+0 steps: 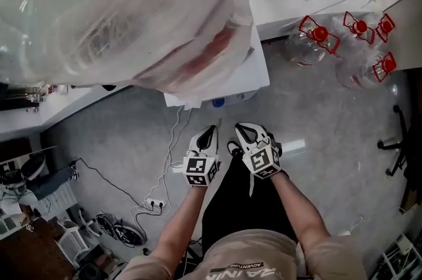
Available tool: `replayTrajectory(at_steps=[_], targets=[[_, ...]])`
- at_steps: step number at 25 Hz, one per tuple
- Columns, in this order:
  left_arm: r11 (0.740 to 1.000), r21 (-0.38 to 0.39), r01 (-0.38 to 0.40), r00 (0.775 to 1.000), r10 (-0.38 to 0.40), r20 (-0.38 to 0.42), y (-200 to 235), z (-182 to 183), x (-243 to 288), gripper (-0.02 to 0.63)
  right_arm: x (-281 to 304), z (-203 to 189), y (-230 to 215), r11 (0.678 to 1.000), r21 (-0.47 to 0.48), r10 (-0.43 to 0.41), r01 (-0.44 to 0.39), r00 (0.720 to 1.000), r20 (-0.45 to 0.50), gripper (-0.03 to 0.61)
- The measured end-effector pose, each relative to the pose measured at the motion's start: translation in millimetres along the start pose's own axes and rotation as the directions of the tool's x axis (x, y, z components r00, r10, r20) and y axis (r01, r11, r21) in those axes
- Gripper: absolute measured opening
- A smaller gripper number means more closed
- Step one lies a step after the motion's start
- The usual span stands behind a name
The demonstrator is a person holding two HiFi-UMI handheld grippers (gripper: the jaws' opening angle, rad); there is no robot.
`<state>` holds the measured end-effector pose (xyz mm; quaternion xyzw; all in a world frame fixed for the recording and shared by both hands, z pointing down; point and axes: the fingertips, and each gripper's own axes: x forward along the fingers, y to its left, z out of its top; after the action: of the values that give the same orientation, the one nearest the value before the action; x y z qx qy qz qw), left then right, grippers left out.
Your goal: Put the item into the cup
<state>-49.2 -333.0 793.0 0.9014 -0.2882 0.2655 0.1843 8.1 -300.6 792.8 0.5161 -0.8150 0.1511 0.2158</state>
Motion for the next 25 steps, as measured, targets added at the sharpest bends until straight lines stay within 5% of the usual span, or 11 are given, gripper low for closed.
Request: replayTrajectory(at_steps=[8, 25], targets=[[0.997, -0.056, -0.047, 0.998, 0.045, -0.038, 36, -40, 54, 0.008, 43, -41, 6, 0.996, 0.091, -0.008, 0.01, 1.0, -0.022, 0.012], [0.991, -0.106, -0.076, 0.997, 0.072, -0.036, 75, -61, 116, 0.008, 86, -77, 5, 0.997, 0.07, 0.047, -0.042, 0.997, -0.064, 0.012]])
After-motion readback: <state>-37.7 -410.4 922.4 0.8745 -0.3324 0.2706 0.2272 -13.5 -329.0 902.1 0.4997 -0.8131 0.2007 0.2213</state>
